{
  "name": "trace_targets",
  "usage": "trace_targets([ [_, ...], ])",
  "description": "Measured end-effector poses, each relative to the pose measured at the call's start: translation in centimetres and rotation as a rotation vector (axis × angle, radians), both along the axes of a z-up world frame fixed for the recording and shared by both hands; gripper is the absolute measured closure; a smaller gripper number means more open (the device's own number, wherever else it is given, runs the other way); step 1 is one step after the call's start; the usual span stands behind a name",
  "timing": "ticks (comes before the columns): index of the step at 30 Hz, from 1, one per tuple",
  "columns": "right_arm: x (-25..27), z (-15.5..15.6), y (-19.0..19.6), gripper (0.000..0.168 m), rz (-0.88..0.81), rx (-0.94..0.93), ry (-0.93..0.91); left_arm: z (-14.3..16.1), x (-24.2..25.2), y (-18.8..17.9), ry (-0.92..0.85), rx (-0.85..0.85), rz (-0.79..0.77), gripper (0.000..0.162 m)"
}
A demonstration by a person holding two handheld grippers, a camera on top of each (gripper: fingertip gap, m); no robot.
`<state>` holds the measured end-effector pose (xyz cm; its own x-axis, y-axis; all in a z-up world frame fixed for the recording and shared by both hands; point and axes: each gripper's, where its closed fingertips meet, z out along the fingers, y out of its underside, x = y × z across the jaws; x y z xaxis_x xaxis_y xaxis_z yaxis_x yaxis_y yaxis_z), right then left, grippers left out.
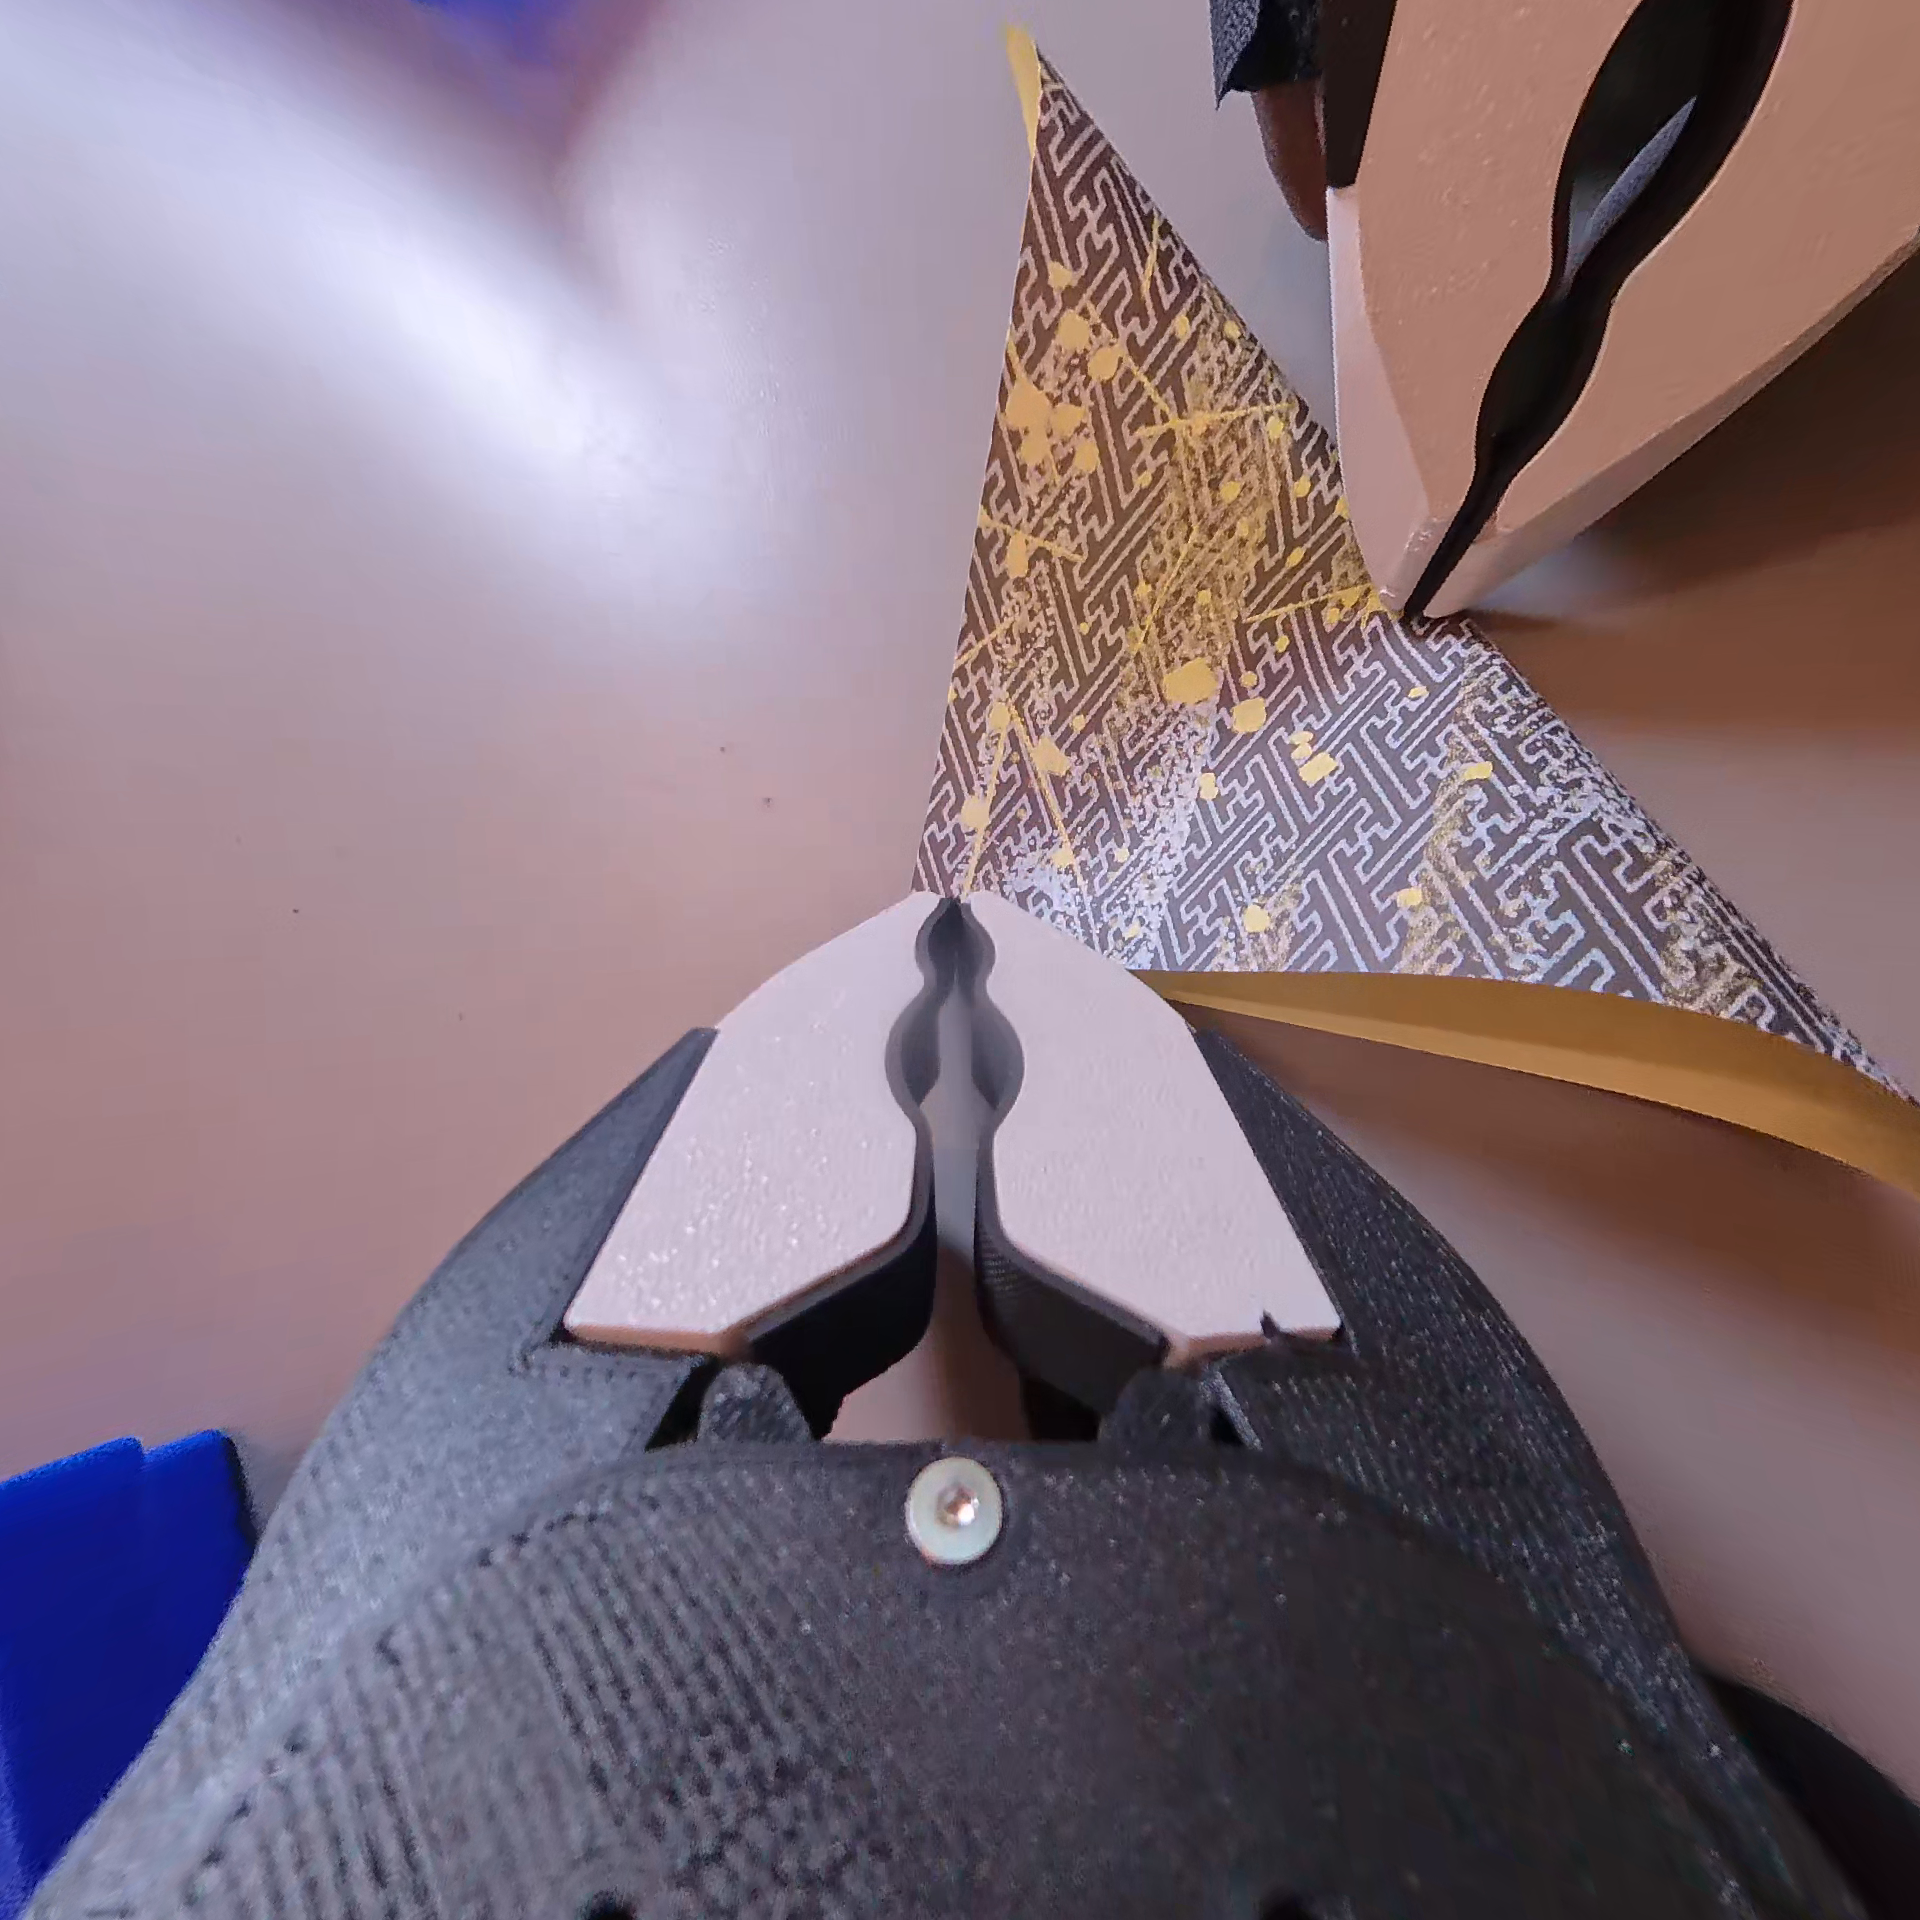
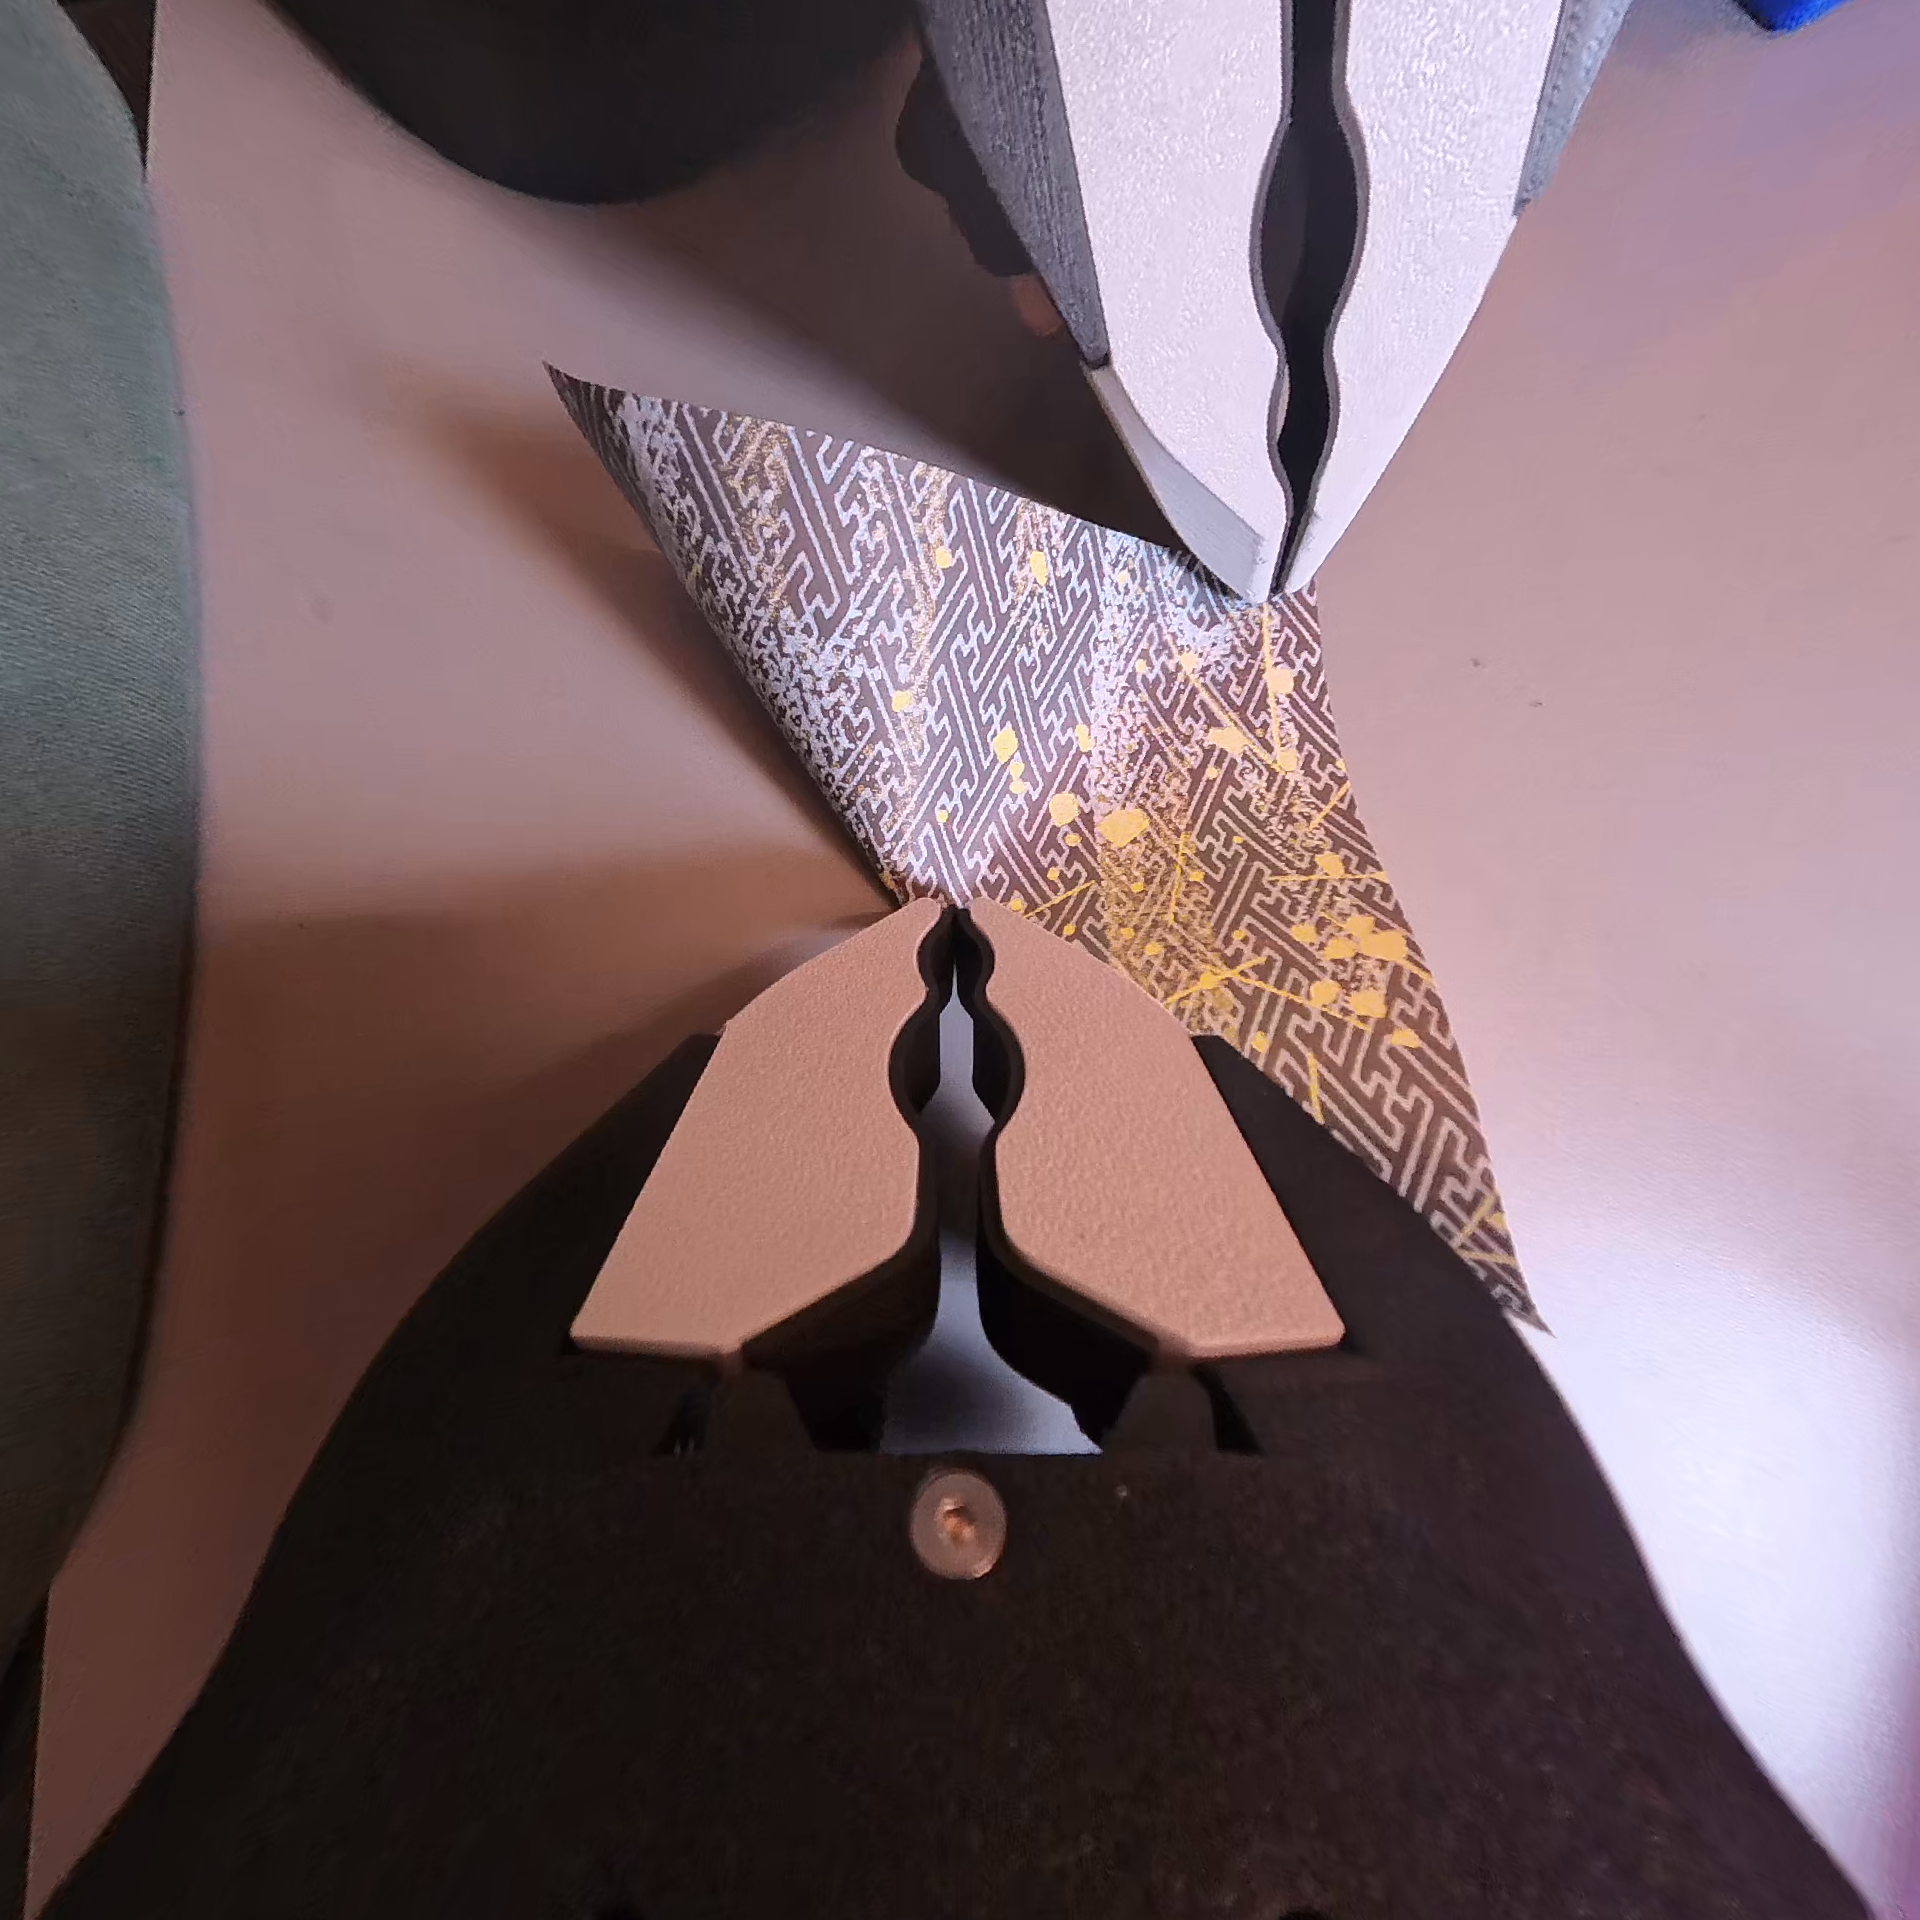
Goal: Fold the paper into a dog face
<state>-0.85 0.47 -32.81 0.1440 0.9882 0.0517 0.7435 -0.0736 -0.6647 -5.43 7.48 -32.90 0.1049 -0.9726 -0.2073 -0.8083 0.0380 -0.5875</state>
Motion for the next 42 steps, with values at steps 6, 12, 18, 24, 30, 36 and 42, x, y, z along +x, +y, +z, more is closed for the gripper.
trace_targets([
  [6,-0.2,1.0,0.6,0.155,-0.046,-0.105,0.068,0.0,0.0,0.0,-0.009,0.02,0.009,0.162],
  [12,-0.9,5.3,4.1,0.144,-0.101,-0.11,0.069,0.0,0.0,-0.1,-0.041,0.022,0.026,0.162],
  [18,-3.0,2.3,5.7,0.138,0.006,-0.114,-0.182,0.0,-0.1,-0.2,-0.071,0.022,0.032,0.162],
  [24,-2.9,0.0,5.7,0.137,0.025,-0.172,-0.273,0.1,-0.2,-0.5,-0.094,-0.001,0.022,0.162],
  [30,-2.9,-0.1,6.0,0.149,0.047,-0.095,-0.289,0.1,-0.4,-0.7,-0.097,0.003,0.015,0.162],
  [36,-2.5,0.9,6.3,0.145,0.026,-0.053,-0.221,0.1,-0.4,-0.8,-0.093,0.013,0.016,0.162],
  [42,0.4,7.3,3.8,0.145,-0.054,0.024,0.106,0.1,-0.4,-0.8,-0.075,0.03,0.023,0.162],
])
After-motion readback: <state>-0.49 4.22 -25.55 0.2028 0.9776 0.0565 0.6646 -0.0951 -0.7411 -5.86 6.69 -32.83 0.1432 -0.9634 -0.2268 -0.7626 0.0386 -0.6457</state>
